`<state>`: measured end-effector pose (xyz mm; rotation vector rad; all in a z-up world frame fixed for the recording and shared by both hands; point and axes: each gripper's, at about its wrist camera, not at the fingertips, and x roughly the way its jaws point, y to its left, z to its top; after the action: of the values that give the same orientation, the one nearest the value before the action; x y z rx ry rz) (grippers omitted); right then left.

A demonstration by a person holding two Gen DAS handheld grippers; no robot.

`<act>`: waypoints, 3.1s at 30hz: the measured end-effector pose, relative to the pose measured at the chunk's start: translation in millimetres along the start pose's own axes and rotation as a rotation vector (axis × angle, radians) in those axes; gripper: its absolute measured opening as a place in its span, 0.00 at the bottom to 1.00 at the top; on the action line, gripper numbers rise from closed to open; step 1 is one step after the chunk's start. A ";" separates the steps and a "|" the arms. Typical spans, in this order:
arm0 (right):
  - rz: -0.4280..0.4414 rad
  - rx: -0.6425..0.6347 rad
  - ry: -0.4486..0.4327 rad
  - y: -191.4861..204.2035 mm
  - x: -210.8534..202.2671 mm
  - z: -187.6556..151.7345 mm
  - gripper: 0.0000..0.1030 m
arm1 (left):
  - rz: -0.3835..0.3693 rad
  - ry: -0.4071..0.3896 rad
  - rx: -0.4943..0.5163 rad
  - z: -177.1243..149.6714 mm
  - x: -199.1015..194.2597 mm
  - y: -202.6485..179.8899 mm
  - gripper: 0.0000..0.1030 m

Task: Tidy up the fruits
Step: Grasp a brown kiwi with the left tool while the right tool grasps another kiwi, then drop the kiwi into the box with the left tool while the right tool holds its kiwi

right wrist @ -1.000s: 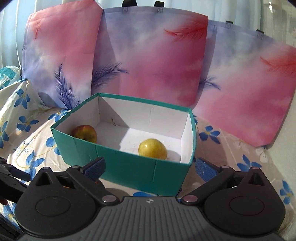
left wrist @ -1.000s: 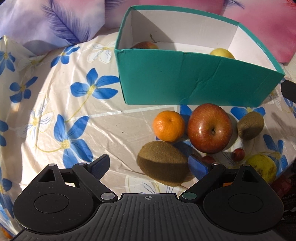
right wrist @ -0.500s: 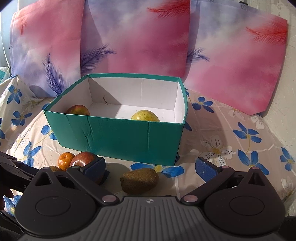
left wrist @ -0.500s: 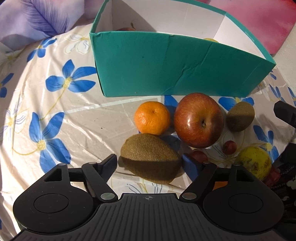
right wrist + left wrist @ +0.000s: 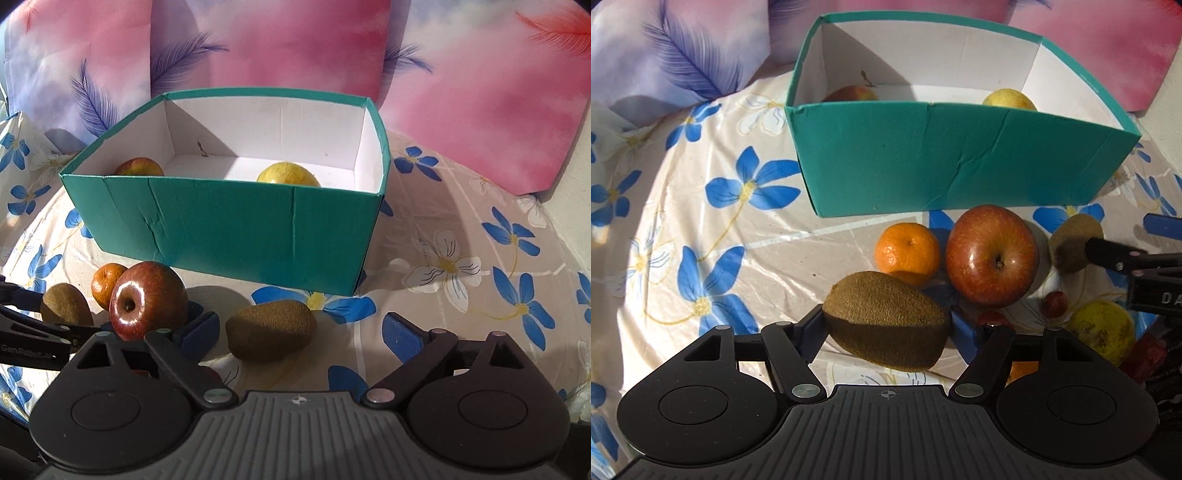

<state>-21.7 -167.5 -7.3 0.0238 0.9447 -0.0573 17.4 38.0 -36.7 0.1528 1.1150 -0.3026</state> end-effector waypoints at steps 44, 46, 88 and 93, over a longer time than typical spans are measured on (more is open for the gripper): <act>0.095 0.067 -0.088 -24.4 -30.7 47.4 0.65 | 0.030 -0.197 0.115 88.8 -48.5 -52.3 0.72; 0.092 0.069 -0.098 -25.3 -31.8 49.2 0.65 | 0.033 -0.194 0.108 93.3 -45.7 -52.2 0.72; 0.079 0.124 -0.167 -31.2 -9.9 82.0 0.65 | 0.156 -0.074 0.025 127.3 36.1 -39.5 0.80; 0.081 0.120 -0.164 -32.1 -7.6 84.0 0.65 | 0.144 -0.148 0.040 123.1 9.9 -42.9 0.90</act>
<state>39.9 -203.1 48.2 0.1665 0.7745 -0.0402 113.6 -37.7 9.2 0.2419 0.9465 -0.2042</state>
